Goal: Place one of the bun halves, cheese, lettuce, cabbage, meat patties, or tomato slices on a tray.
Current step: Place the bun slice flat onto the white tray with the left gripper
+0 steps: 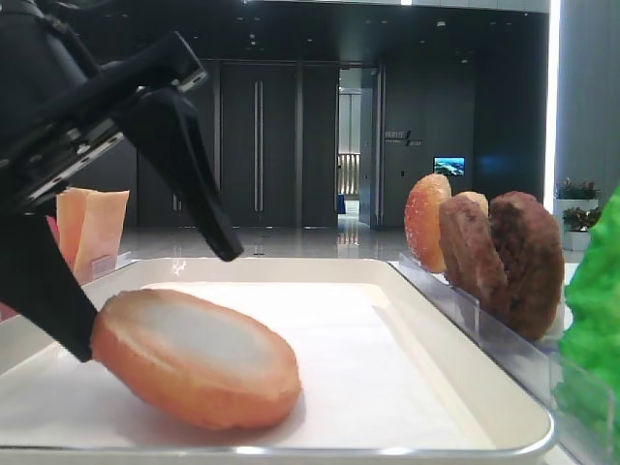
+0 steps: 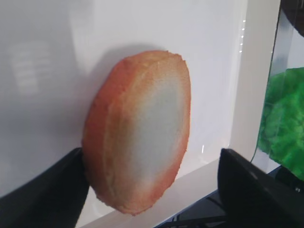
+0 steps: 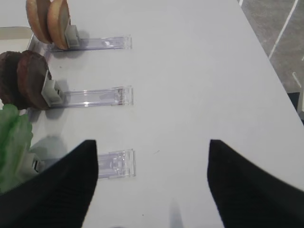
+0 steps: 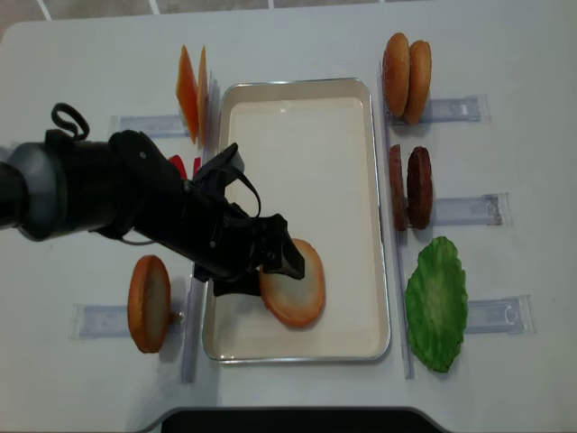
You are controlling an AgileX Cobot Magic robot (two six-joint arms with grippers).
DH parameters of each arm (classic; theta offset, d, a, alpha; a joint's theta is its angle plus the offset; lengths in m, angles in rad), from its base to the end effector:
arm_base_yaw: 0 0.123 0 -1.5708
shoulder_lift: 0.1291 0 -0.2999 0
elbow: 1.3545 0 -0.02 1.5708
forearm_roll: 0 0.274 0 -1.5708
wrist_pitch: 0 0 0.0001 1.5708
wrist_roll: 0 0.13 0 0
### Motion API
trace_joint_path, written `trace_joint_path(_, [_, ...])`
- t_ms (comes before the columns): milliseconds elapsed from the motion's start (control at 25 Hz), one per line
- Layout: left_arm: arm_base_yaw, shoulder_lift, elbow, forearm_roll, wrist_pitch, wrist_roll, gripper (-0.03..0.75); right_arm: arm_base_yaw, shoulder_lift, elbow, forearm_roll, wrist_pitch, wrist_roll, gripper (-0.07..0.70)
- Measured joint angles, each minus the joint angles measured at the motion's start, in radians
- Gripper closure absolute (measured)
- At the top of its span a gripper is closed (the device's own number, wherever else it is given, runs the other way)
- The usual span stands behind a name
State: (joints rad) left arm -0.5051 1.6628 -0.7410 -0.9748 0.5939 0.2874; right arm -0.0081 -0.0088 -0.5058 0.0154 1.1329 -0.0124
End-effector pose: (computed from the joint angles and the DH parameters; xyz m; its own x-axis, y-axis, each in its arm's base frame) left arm 0.2391 -0.2011 0.1187 -0.9981 -0.0179 -0.0594 0.0186 0.8270 -0.5619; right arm 0.0289 0.0016 0.2647 -0.5064 -0.0018 -0.8623 -0.0069 1.0000 0.0020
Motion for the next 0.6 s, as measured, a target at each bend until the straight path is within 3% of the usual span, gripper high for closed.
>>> trace_joint_path(320, [0.0, 0.0, -0.066, 0.215, 0.089, -0.167, 0.069, 0.0, 0.0, 0.0, 0.0, 0.0, 0.0, 0.165])
trace_joint_path(600, [0.0, 0.0, -0.188, 0.446, 0.25, -0.321, 0.067, 0.0, 0.0, 0.0, 0.0, 0.0, 0.0, 0.165])
